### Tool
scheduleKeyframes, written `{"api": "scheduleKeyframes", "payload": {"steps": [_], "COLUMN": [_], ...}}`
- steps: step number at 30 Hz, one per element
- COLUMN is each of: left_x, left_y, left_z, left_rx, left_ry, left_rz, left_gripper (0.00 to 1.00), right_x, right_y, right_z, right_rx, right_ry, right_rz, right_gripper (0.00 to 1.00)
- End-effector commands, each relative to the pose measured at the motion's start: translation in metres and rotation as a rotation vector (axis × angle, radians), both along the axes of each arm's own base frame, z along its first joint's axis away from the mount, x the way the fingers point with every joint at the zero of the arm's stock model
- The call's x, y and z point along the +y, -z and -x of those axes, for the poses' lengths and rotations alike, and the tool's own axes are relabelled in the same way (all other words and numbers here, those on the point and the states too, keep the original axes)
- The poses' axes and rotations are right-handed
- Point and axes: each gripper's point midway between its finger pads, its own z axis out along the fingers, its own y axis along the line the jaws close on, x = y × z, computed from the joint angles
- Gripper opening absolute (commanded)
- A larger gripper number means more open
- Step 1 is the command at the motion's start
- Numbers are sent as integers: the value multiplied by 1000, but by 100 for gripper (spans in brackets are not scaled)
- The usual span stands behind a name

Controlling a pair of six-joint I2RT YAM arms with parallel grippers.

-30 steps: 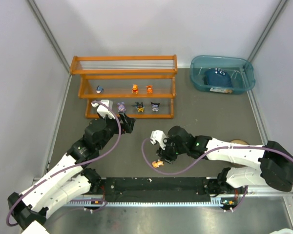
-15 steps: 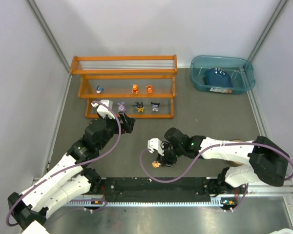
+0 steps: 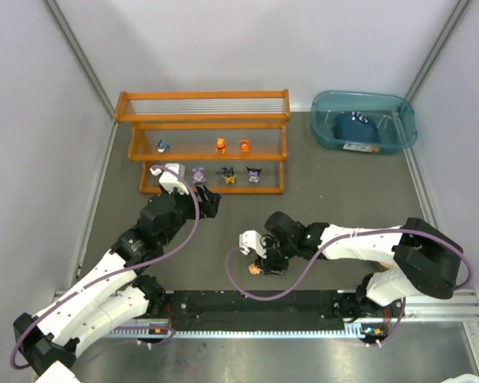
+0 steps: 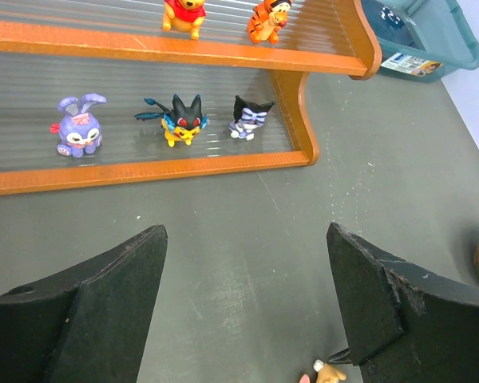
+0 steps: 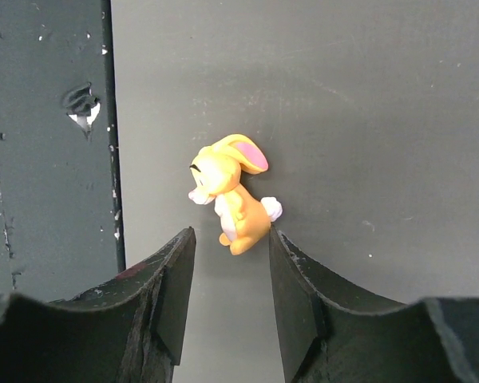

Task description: Place and organize the plastic toys onto the shelf

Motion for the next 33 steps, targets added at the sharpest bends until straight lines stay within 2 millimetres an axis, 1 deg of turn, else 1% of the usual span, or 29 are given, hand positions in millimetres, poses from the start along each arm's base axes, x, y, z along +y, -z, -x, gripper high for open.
{"api": "scheduleKeyframes", "payload": {"steps": [1,10,13,25,28,29,31,32,33], "left_x": [2,4,4,5,4,3,3,3,3], "left_y": [-5,-5,-5,-4,-4,-4,-4,-4,-4], "left_z": [-3,-2,-2,-2,-2,-2,-2,-2,-2], "left_rx": [-21,-23,-24,-21,-18,-18,-18,-17,-18], "left_ry": [-15,-20,-17,-23,-19,-16,-16,-16,-17], "left_rz": [3,1,3,5,5,6,6,7,5], "left_gripper": [87,87,87,87,87,87,87,87,87], "right_x": [24,28,27,22,21,21,20,19,21], "right_y": [-19,-17,-14,-6,-4,-4,-4,-3,-6], "right_z": [-10,-11,-10,-5,-5,-4,-4,-3,-3], "right_rx": [-54,-51,-44,-34,-30,-25,-20,-12,-11], "right_ry": [-24,-20,-20,-19,-11,-10,-11,-7,-4], "right_rz": [-71,-80,-71,-26,-16,-13,-6,-1,-6], "right_gripper": [42,41,40,29,23,15,6,0,0]}}
